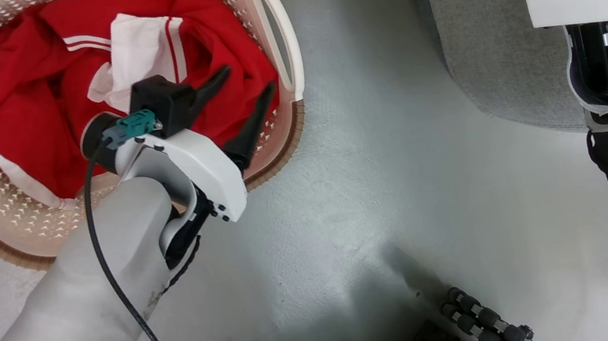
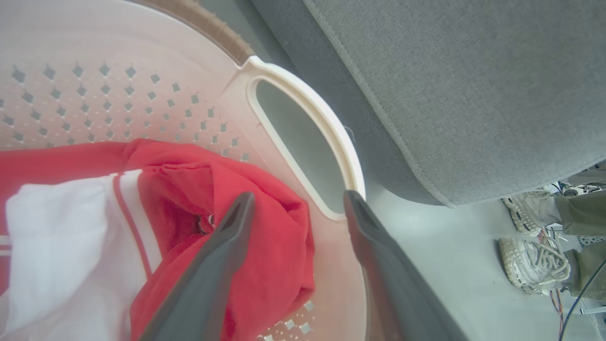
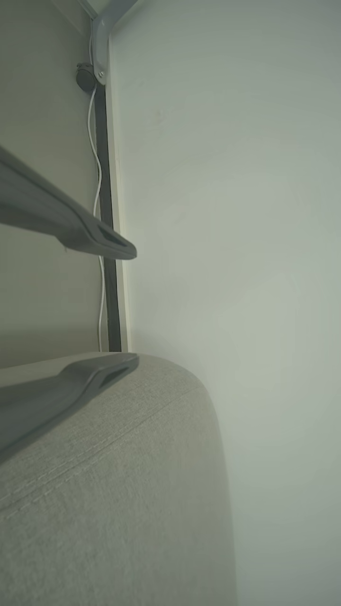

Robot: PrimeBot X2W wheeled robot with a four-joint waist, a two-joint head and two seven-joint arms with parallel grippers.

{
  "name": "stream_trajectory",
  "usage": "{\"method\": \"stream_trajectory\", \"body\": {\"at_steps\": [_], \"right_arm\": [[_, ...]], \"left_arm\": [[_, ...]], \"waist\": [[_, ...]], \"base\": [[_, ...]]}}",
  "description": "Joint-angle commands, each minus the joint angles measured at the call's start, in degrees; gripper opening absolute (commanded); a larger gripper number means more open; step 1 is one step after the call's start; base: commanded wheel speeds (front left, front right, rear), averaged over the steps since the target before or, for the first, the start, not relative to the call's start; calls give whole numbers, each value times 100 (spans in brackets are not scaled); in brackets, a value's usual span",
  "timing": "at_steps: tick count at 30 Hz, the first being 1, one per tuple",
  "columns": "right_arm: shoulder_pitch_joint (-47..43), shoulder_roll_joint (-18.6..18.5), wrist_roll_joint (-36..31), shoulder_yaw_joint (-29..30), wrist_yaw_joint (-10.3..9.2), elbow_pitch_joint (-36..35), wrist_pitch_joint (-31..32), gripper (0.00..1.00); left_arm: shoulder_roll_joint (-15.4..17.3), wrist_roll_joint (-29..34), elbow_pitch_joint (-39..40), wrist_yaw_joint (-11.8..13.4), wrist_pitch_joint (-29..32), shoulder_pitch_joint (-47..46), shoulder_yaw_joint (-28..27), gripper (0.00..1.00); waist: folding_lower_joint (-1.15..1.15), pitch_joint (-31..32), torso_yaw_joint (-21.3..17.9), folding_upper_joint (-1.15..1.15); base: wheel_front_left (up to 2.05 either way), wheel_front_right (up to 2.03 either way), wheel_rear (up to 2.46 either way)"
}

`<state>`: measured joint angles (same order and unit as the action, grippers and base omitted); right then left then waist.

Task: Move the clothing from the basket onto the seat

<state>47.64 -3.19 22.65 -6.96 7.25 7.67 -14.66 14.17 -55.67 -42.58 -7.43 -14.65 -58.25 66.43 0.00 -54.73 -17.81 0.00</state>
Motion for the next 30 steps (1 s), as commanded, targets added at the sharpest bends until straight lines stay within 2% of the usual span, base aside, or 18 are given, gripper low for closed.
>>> {"method": "stream_trajectory", "body": {"at_steps": [1,8,19,25,30], "right_arm": [[-123,31,66,-55,24,-184,-34,100],[-204,31,96,29,24,-89,-34,100],[-421,31,-181,101,24,222,-34,100],[-589,31,-409,169,24,430,-34,100],[-813,31,-572,252,24,654,-34,100]], "left_arm": [[55,78,47,-6,-35,-68,-144,0],[65,285,92,-6,-35,54,-372,0],[28,568,430,-6,-35,803,-938,0],[-86,904,803,-6,-35,1238,-1419,0],[-169,1325,1162,-6,-35,1662,-2190,0]], "waist": [[0,-35,-44,0],[0,119,16,0],[0,928,368,0],[0,1515,629,0],[0,2039,863,0]], "base": [[0,0,0],[0,0,0],[0,0,0],[0,0,0],[0,0,0]]}}
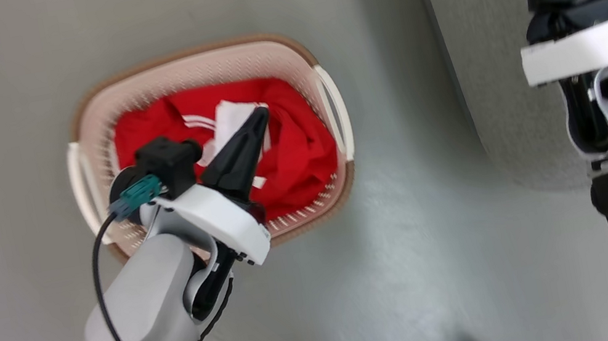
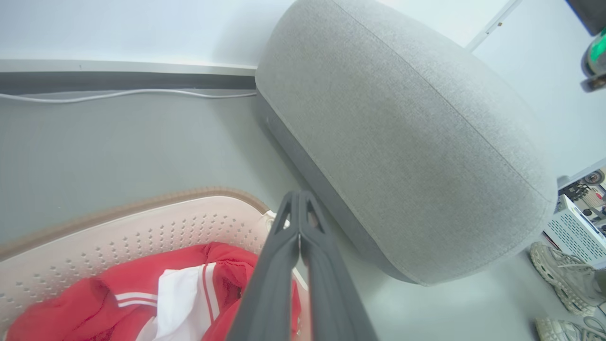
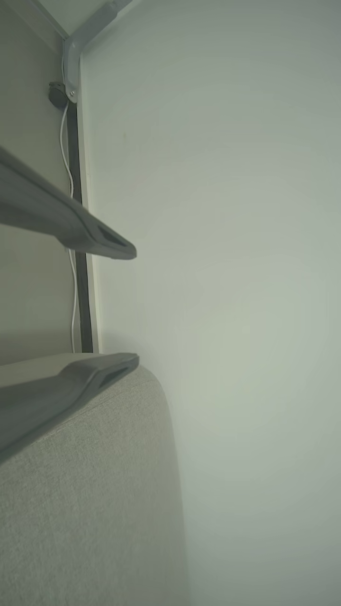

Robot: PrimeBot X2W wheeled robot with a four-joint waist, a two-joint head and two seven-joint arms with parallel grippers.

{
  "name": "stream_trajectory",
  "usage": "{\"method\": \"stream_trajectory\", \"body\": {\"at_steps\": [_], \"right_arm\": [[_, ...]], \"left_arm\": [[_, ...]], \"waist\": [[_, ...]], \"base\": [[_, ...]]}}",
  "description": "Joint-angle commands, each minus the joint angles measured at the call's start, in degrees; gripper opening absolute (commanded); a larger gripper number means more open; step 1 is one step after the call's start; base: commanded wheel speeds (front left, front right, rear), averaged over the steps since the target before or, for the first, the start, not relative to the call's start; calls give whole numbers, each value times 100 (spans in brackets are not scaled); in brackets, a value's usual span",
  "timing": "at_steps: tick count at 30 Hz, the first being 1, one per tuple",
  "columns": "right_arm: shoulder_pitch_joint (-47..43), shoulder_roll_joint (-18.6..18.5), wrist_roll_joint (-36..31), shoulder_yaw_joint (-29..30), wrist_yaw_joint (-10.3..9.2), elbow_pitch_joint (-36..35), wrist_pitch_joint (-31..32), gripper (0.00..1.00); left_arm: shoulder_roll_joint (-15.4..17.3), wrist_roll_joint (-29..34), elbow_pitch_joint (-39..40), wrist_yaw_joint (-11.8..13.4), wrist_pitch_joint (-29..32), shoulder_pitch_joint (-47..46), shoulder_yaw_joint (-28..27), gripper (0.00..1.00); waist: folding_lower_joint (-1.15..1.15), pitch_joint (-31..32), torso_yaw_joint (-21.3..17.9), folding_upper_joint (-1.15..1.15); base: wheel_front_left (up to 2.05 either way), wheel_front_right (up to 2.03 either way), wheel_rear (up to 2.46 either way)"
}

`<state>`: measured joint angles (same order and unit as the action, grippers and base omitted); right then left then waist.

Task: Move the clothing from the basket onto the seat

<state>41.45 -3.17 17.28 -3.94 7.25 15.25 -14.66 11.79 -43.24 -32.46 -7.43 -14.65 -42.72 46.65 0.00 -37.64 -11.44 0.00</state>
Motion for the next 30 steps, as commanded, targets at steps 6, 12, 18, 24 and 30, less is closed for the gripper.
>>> {"method": "stream_trajectory", "body": {"at_steps": [6,12,18,24,30], "right_arm": [[-602,29,-215,69,24,138,-34,100],[-1108,29,-413,165,24,267,-34,100],[-1551,29,-475,221,24,271,-34,100],[-1909,0,-463,192,24,275,-34,100],[-2252,-81,-438,155,24,254,-34,100]], "left_arm": [[-52,895,593,-6,-35,815,-1456,100],[-246,1685,828,-6,-35,1530,-2637,100],[-480,2275,987,-6,-35,2139,-3658,100],[-620,2662,1092,-6,-35,2606,-4421,100],[-664,2952,1244,-6,-35,3014,-4918,100]], "waist": [[0,1050,497,0],[0,1758,776,0],[0,2360,1003,0],[0,2854,1165,0],[0,3248,1293,0]], "base": [[0,0,0],[0,0,0],[0,0,0],[0,0,0],[0,0,0]]}}
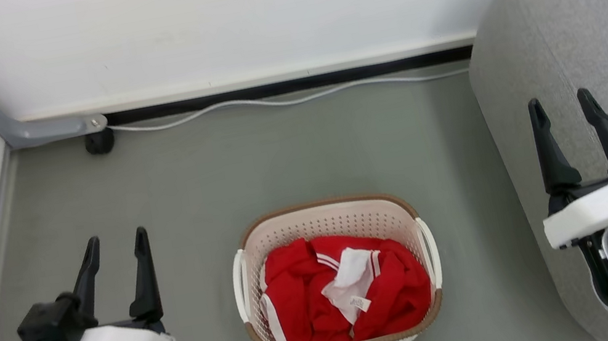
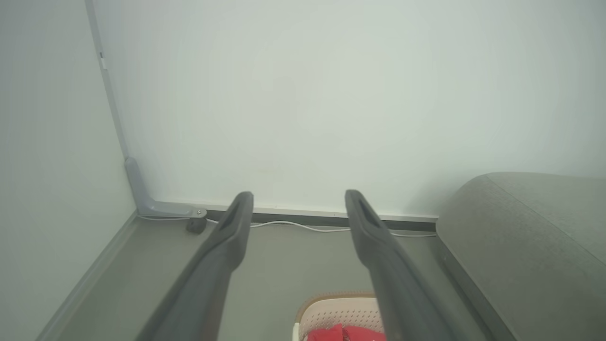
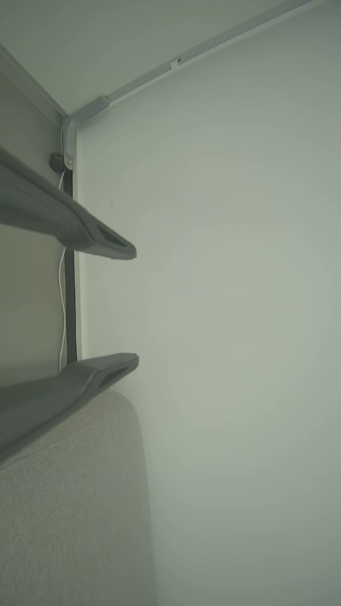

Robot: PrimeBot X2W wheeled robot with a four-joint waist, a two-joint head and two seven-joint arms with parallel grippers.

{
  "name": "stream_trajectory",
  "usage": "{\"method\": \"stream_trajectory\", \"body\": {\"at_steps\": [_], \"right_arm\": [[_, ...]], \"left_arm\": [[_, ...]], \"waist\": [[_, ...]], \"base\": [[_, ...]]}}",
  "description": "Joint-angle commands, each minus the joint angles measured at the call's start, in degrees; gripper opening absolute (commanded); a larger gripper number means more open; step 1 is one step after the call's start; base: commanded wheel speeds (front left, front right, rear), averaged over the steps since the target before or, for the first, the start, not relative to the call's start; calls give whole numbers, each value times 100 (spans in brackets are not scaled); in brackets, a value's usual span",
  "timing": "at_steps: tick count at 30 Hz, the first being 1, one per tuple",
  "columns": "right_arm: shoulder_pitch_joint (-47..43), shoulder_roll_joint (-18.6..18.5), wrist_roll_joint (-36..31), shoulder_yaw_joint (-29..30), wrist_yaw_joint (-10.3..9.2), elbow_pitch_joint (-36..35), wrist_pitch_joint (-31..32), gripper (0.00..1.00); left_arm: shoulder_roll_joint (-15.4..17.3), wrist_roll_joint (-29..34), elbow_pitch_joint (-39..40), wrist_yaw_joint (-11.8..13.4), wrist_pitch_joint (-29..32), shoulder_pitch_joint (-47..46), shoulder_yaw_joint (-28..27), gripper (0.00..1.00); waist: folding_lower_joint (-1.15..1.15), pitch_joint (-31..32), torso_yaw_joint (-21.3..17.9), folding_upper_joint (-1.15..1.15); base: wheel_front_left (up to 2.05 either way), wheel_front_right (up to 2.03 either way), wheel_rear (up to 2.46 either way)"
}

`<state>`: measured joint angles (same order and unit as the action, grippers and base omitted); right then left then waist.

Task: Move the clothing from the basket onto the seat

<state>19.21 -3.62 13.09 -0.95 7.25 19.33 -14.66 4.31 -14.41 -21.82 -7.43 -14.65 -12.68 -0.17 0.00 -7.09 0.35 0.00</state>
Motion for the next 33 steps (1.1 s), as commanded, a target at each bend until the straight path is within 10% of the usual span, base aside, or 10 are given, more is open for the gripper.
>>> {"method": "stream_trajectory", "body": {"at_steps": [1,15,33], "right_arm": [[-88,-45,-18,-143,24,-164,-34,100],[-555,-29,-16,-132,24,-270,-34,100],[-315,11,-35,-187,24,-415,-34,100]], "left_arm": [[77,120,224,-6,-35,82,-304,100],[-108,482,752,-6,-35,974,-1063,100],[-141,500,709,-6,-35,857,-637,100]], "waist": [[0,248,135,0],[0,625,171,0],[0,196,11,0]], "base": [[0,0,0],[0,0,0],[0,0,0]]}}
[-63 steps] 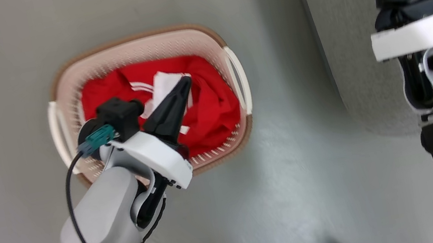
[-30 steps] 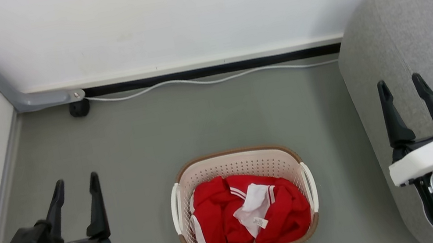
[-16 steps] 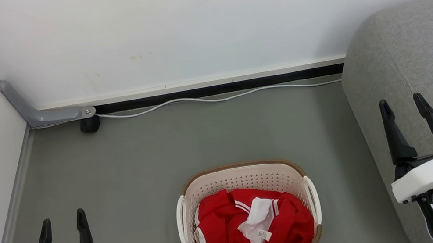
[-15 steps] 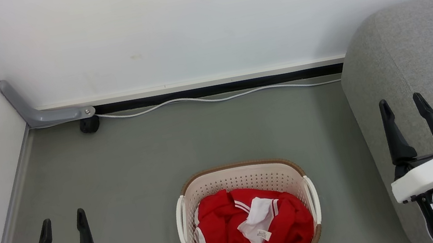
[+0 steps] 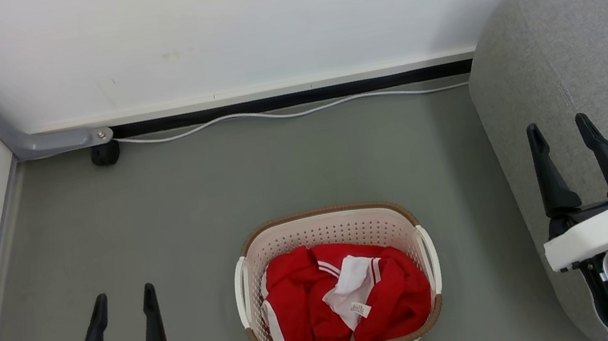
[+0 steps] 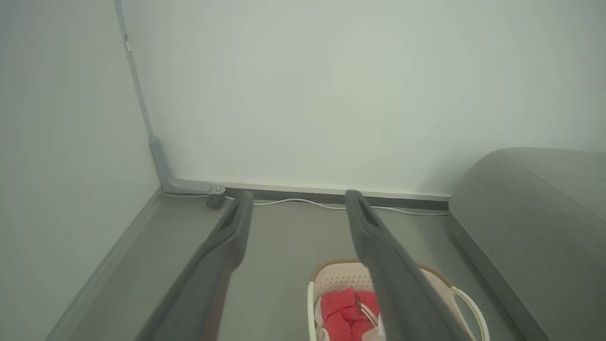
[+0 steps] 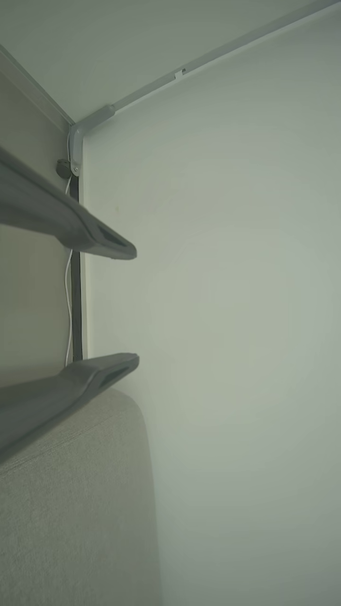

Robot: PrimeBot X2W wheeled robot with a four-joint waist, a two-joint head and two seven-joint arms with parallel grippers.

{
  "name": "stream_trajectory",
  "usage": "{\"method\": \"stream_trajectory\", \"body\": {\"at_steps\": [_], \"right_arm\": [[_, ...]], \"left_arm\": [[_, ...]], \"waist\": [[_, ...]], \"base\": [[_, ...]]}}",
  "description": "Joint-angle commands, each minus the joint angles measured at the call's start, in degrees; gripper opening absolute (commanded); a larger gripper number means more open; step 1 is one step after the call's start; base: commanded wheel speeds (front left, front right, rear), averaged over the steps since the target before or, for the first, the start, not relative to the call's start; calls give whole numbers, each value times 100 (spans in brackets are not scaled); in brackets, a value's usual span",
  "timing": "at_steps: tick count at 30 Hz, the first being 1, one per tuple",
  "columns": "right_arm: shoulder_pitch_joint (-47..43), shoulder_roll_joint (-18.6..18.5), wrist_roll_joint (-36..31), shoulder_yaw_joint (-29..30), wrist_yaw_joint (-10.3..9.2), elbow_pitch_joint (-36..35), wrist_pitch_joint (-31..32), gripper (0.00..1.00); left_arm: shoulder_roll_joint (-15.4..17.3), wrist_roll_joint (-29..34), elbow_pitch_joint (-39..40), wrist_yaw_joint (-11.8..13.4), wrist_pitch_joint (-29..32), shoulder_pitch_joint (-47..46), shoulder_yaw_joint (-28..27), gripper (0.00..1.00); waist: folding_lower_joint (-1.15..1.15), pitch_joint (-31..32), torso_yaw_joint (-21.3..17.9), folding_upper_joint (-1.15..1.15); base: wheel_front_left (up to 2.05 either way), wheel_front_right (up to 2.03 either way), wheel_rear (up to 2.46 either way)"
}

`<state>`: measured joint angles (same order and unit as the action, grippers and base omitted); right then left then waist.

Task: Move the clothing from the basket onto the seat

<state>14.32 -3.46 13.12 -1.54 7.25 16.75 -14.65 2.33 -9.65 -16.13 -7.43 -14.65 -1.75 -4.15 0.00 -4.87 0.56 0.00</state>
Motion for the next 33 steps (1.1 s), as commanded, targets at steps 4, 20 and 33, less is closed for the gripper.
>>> {"method": "stream_trajectory", "body": {"at_steps": [4,20,33], "right_arm": [[392,6,-66,-189,24,-252,-35,100],[1966,56,75,-788,24,-619,-35,100],[2651,57,411,-1039,24,-894,-35,100]], "left_arm": [[56,-179,38,-6,-35,-451,164,100],[240,-1158,-781,-6,-35,-2214,2094,100],[716,-2525,-1866,-6,-35,-3611,4263,100]], "waist": [[0,-396,-82,0],[0,-2572,-791,0],[0,-3629,-1272,0]], "base": [[0,0,0],[0,0,0],[0,0,0]]}}
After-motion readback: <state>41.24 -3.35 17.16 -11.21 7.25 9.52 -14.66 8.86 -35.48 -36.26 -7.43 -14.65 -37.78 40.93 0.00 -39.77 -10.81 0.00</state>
